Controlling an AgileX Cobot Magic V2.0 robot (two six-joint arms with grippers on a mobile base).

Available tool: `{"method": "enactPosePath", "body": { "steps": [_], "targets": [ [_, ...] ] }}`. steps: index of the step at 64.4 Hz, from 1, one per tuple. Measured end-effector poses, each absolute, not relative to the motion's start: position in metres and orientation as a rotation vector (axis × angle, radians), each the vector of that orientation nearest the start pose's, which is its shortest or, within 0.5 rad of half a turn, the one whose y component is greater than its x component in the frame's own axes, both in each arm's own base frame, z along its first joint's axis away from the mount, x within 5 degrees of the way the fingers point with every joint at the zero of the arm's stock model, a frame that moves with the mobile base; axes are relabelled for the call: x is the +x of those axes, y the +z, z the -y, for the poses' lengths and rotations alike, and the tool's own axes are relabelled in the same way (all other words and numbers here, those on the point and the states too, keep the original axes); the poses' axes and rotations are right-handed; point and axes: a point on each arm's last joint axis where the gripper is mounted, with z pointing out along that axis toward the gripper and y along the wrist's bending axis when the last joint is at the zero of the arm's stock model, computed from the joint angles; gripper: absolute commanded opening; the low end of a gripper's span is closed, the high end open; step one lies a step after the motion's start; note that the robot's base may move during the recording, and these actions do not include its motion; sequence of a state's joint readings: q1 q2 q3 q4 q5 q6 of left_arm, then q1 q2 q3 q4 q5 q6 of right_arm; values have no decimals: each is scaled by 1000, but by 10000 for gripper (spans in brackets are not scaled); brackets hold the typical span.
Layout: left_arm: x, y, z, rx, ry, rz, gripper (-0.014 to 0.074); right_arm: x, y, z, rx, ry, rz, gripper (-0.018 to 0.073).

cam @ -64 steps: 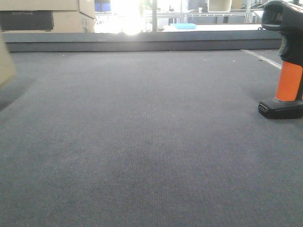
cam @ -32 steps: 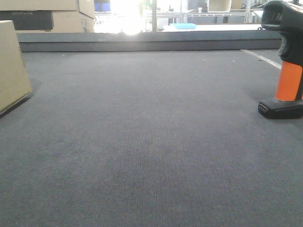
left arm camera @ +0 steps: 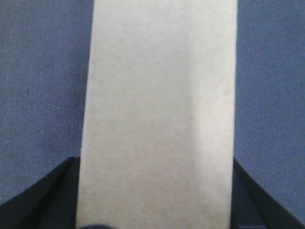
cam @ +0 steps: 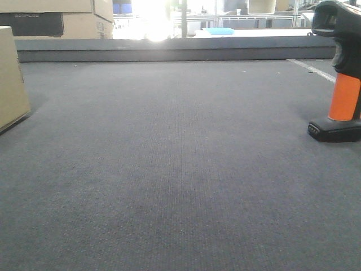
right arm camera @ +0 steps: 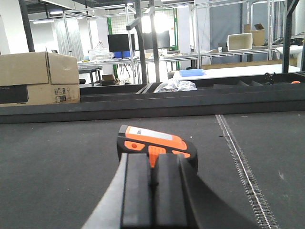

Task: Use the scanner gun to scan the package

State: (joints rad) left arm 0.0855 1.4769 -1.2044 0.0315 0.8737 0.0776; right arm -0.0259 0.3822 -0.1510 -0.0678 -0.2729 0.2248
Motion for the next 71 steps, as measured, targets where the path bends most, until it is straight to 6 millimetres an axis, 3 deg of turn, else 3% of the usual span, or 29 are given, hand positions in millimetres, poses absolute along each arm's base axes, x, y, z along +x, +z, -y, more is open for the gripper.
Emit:
{"method": "enactPosePath", "body": {
  "steps": [18, 27, 46, 60, 67, 71],
  "targets": [
    [306, 304, -28, 8, 95, -2632, 443, 94, 261, 1, 119, 123, -1439, -158],
    [306, 304, -28, 2, 94, -2624, 580, 94, 261, 1, 119, 123, -1439, -158],
    [308, 307, -28, -37, 82, -2608, 598, 94, 261, 1, 119, 123, -1439, -158],
    [302, 350, -28, -39, 92, -2495, 594, 94, 261, 1, 119, 123, -1439, -158],
    [291, 372, -27, -40, 96, -2436, 542, 94, 261, 1, 119, 123, -1439, -158],
    [281, 383, -26, -48, 94, -2408, 470, 94, 261, 1, 119, 123, -1439, -158]
  ]
}}
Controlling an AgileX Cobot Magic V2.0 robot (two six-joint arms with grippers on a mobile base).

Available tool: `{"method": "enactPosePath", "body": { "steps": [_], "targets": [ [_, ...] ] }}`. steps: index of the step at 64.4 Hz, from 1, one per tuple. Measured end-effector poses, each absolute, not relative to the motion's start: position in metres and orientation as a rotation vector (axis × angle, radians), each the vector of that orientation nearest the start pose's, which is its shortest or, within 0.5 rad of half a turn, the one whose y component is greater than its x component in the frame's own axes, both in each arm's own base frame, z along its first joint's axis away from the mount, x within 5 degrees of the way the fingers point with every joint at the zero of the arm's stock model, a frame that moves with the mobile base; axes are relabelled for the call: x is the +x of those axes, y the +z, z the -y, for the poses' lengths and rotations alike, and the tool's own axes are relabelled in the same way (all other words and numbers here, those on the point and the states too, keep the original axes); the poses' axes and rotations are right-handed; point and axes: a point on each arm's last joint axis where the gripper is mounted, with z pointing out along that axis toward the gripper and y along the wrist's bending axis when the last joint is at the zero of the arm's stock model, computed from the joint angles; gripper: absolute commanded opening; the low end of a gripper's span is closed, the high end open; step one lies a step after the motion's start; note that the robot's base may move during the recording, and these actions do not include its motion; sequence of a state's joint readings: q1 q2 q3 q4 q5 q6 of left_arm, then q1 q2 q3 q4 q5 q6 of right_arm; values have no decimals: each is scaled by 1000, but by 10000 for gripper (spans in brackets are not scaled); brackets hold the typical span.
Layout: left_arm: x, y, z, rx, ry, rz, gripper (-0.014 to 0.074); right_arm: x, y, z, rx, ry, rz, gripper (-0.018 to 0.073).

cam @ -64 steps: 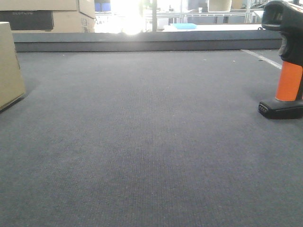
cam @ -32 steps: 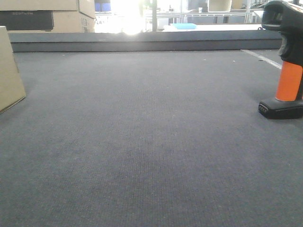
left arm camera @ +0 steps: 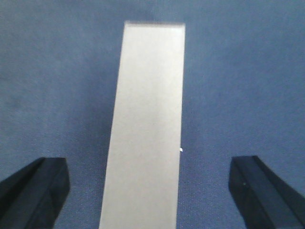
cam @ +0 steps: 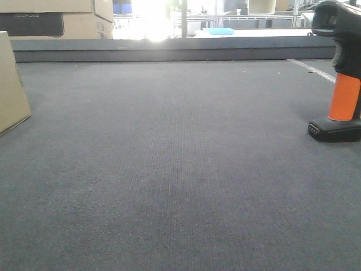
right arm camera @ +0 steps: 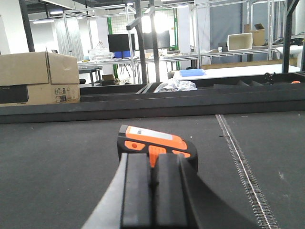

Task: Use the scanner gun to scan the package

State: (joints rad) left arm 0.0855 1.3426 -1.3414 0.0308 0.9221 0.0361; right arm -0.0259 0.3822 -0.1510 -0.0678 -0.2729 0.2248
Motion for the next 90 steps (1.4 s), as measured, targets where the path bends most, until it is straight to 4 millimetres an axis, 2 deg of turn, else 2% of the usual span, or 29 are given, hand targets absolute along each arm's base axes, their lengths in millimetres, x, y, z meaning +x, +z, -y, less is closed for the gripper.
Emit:
{"method": "enactPosePath", "body": {
  "steps": [7, 12, 19, 25, 34, 44, 58, 64, 81, 90],
  "targets": [
    [262, 399, -24, -66, 78, -2374, 272, 94, 261, 1, 119, 123, -1439, -158],
    [249, 409, -21, -76, 52, -2348, 87, 94, 261, 1, 119, 123, -1439, -158],
    [232, 415, -17, -96, 1, -2317, -115, 94, 261, 1, 119, 123, -1439, -158],
    [218, 411, -13, -106, -40, -2310, -111, 94, 261, 1, 119, 123, -1439, -158],
    [200, 396, -6, -134, -135, -2260, -111, 94, 258, 1, 123, 120, -1472, -158],
    [175, 372, -2, -190, -208, -2105, -111, 95, 261, 2, 137, 110, -1557, -158],
    [130, 327, -1, -233, -201, -1940, -111, 95, 276, 2, 108, 81, -1544, -158],
    [111, 319, 0, -227, -199, -1889, -111, 95, 276, 2, 106, 77, -1551, -158],
    [54, 327, 0, -121, -62, -1683, -111, 88, 279, 2, 101, 74, -1521, -158],
    [31, 327, 2, -102, -41, -1624, -111, 81, 282, 2, 99, 72, -1485, -158]
  ]
}}
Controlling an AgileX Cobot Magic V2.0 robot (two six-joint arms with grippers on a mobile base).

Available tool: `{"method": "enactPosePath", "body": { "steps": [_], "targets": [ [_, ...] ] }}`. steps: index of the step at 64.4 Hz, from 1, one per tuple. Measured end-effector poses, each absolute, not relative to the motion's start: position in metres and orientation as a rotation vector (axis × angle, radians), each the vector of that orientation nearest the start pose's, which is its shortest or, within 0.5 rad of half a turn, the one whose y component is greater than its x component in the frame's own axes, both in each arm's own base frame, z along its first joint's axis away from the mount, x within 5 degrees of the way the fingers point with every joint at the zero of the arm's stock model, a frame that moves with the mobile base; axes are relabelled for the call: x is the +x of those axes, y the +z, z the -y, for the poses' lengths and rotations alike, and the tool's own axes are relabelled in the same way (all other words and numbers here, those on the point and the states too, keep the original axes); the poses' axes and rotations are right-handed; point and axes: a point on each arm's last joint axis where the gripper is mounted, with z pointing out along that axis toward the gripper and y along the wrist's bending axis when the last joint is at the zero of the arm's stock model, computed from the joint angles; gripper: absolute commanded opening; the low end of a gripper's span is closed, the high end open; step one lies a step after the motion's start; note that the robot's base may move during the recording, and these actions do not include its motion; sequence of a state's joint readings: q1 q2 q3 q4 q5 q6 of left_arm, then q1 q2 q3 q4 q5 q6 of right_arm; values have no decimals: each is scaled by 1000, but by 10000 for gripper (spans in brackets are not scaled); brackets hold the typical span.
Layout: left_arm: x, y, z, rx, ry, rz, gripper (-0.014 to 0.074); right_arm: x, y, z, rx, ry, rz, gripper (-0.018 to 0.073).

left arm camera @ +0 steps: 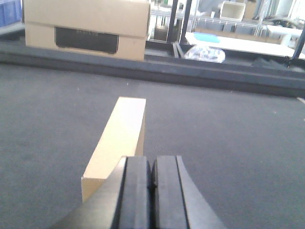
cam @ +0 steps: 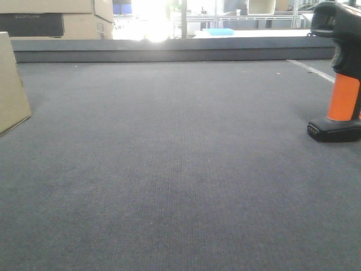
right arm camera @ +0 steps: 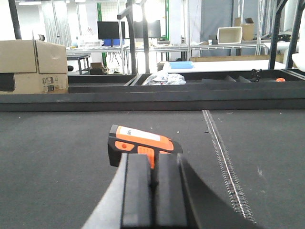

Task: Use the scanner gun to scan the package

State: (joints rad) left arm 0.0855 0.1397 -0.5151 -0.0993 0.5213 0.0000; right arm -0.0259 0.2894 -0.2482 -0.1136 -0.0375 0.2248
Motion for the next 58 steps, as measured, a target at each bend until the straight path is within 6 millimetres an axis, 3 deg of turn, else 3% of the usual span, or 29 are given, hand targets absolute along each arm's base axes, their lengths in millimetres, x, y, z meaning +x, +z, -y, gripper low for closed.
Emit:
{"method": "enactPosePath", "body": {
  "steps": [16, 58],
  "targets": [
    [15, 327, 3, -92, -36, -1563, -111, 73, 280, 2, 104, 67, -1494, -158],
    [13, 327, 3, -92, -35, -1556, -111, 73, 280, 2, 105, 67, -1497, -158]
  ]
}}
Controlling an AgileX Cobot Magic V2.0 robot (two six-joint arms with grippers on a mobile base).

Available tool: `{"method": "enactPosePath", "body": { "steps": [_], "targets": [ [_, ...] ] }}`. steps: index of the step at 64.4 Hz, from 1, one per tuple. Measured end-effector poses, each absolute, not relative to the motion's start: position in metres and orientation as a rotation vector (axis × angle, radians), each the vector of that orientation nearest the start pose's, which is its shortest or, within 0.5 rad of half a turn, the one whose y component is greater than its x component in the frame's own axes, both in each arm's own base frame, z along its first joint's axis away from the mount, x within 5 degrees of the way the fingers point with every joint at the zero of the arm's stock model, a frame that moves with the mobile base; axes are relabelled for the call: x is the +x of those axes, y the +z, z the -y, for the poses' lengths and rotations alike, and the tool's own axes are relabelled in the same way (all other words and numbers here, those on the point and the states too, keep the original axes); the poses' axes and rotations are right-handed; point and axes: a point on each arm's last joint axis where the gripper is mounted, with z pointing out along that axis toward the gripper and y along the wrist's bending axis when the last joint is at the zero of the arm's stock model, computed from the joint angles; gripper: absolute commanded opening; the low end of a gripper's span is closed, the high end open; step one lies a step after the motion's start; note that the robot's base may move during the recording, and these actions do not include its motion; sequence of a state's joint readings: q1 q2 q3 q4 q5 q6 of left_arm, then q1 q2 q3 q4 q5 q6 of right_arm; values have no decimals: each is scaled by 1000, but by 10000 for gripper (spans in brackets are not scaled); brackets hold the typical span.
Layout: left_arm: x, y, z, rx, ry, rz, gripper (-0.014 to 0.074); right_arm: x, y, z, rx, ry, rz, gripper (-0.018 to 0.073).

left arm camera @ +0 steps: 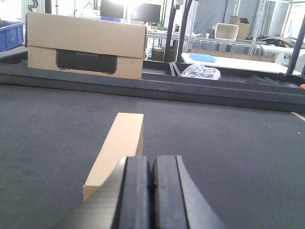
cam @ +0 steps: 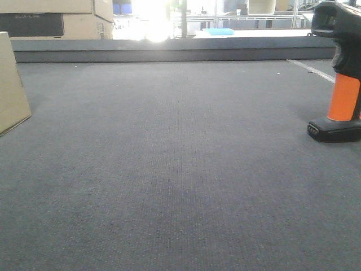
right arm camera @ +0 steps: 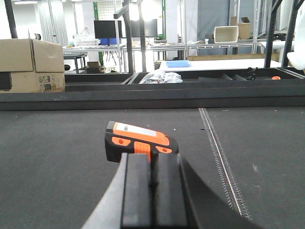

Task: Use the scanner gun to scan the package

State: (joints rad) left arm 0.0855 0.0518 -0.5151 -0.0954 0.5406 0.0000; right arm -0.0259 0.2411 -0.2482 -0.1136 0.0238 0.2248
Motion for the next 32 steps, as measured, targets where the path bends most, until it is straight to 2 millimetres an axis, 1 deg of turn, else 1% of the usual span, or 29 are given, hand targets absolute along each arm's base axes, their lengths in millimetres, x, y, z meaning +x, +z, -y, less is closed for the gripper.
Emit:
{"method": "enactPosePath", "body": {
  "steps": [8, 14, 24, 32],
  "targets": [
    [13, 327, 3, -92, -35, -1556, -111, 73, 278, 2, 100, 58, -1511, -158],
    [13, 327, 3, -92, -35, -1558, -111, 72, 276, 2, 12, -30, -1509, -158],
    [13, 327, 3, -92, -35, -1558, -111, 60, 265, 1, -14, -45, -1468, -158],
    [13, 327, 3, -92, -35, -1558, -111, 52, 249, 0, 10, -12, -1462, -158]
  ]
}}
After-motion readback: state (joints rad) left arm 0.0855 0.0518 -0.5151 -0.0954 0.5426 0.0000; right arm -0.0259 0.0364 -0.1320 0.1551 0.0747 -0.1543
